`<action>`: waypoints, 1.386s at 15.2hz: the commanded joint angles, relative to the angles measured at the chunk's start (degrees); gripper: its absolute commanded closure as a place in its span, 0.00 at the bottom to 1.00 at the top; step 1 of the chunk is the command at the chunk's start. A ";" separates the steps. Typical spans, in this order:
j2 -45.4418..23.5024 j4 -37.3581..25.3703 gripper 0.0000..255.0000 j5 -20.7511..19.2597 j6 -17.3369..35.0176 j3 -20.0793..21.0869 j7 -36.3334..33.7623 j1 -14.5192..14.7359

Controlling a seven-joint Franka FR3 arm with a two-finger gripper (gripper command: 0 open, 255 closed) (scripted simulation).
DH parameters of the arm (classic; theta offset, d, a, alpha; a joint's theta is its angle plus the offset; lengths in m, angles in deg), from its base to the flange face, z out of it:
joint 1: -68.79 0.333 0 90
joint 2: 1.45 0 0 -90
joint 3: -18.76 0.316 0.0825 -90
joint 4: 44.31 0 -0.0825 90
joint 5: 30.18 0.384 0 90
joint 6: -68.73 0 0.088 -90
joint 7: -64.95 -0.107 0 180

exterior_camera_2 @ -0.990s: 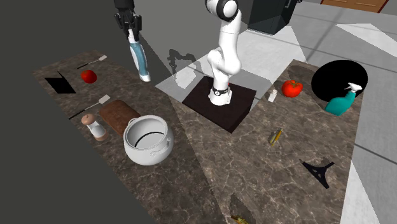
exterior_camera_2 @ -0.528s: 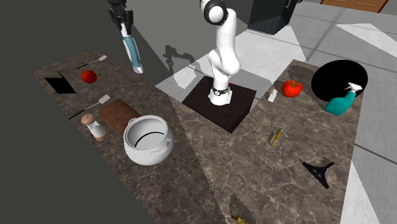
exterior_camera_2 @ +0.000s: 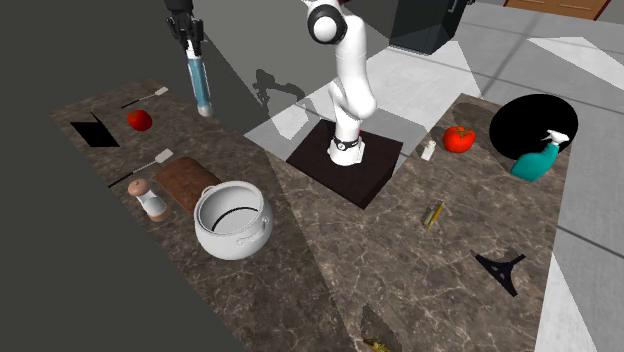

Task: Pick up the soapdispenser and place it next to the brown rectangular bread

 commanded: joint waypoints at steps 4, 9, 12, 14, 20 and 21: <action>3.15 7.90 1.00 -2.00 5.33 0.43 -0.03 1.48; 5.42 14.54 1.00 -3.35 10.11 0.86 -0.13 2.38; 6.47 18.10 1.00 -3.93 12.80 1.07 -0.12 2.73; 7.06 20.32 1.00 -4.25 14.54 1.20 -0.09 2.91; 8.35 26.39 1.00 -4.88 19.52 1.48 0.13 3.28; 8.50 27.32 1.00 -4.94 20.33 1.51 0.19 3.32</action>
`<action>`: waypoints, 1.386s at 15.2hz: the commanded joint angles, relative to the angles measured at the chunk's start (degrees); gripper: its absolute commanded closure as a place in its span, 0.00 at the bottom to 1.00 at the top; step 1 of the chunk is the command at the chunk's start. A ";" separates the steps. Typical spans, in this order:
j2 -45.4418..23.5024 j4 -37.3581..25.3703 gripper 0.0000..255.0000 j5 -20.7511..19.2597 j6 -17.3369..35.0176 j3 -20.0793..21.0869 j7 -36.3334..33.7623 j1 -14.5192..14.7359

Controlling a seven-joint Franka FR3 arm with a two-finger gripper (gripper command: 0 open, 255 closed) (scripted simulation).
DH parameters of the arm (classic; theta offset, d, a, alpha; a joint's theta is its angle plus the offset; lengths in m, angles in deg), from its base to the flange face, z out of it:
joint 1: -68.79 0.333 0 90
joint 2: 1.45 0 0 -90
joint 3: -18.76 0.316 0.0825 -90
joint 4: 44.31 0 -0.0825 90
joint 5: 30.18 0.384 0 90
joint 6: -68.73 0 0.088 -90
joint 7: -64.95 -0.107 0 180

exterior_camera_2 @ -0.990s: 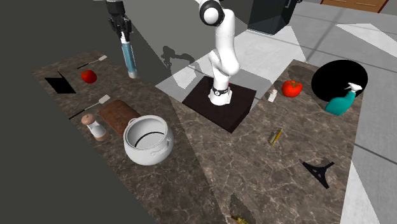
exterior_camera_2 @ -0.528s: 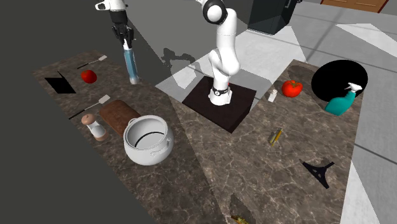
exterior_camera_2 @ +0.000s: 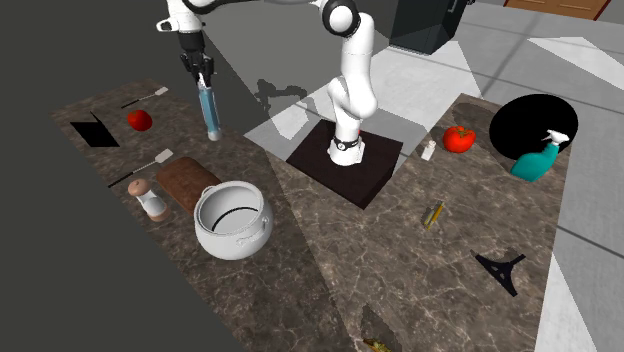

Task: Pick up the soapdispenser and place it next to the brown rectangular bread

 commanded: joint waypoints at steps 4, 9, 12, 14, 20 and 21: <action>0.64 4.59 1.00 -0.24 4.10 0.18 0.27 0.20; 0.83 8.63 1.00 -0.22 7.95 0.26 0.75 0.29; 0.77 10.86 1.00 -0.09 10.21 0.28 1.10 0.31; 0.65 12.27 1.00 0.04 11.70 0.29 1.36 0.32; -0.04 16.16 1.00 0.67 16.09 0.29 2.31 0.31; -0.20 16.76 1.00 0.81 16.81 0.29 2.49 0.30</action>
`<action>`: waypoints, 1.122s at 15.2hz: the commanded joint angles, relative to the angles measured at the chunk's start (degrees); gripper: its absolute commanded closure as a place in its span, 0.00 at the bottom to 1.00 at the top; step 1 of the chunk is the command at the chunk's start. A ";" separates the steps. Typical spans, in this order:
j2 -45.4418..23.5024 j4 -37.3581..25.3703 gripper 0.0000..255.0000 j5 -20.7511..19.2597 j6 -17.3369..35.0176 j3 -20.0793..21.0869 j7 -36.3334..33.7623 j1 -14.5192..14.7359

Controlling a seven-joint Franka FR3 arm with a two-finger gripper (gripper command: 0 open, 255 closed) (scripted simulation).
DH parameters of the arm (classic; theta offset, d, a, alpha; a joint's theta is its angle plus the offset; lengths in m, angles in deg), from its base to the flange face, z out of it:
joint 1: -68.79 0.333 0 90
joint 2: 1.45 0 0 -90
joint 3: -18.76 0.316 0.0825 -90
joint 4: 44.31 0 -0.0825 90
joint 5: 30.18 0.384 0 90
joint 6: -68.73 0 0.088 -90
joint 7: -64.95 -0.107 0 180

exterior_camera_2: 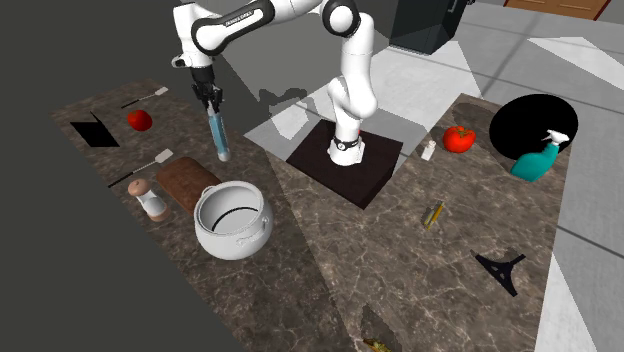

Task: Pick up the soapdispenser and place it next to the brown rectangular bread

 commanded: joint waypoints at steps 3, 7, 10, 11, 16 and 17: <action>-0.70 2.50 1.00 0.63 3.08 0.00 0.78 -0.03; -1.65 4.61 1.00 1.42 5.90 0.01 1.65 -0.08; -2.50 6.04 1.00 2.14 7.99 0.04 2.38 -0.13; -2.67 6.30 1.00 2.28 8.38 0.05 2.53 -0.14; -2.67 6.30 1.00 2.28 8.38 0.05 2.53 -0.14; -2.67 6.30 1.00 2.28 8.38 0.05 2.53 -0.14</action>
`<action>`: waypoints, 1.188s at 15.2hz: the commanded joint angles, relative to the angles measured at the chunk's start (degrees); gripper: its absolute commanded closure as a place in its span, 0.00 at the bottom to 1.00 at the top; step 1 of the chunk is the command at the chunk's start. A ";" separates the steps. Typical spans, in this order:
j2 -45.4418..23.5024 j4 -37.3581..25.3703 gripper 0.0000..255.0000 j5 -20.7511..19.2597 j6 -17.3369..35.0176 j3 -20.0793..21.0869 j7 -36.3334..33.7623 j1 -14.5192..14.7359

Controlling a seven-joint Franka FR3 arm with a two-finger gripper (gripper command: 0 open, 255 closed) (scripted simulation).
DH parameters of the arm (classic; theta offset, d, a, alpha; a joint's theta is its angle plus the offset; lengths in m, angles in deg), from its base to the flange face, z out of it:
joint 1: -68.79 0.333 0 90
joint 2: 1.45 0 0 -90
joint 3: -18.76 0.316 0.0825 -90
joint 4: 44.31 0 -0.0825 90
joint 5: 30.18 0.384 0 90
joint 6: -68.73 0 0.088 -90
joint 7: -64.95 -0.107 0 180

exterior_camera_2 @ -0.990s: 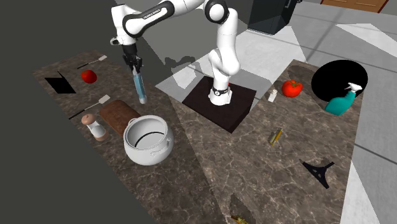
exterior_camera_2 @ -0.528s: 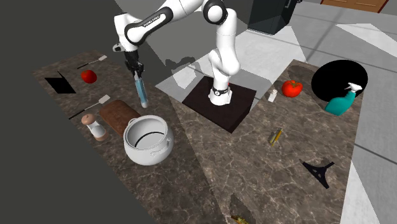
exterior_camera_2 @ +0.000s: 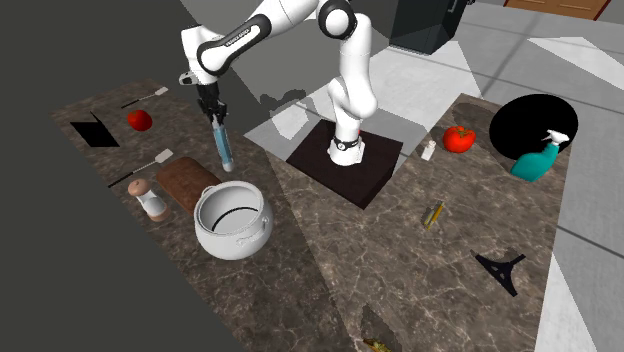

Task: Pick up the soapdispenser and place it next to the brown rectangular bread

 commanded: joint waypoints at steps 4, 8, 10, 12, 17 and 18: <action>0.02 0.01 0.00 0.00 0.01 0.00 0.00 0.00; 0.02 0.00 0.00 0.00 0.01 0.00 0.00 0.00; 1.46 -2.32 0.00 -1.18 -3.48 -0.26 -0.79 -0.12; 2.48 -4.67 0.00 -2.01 -6.67 -0.45 -1.34 -0.26; 2.48 -4.67 0.00 -2.01 -6.67 -0.44 -1.34 -0.27; 2.48 -4.67 0.00 -2.01 -6.67 -0.44 -1.34 -0.27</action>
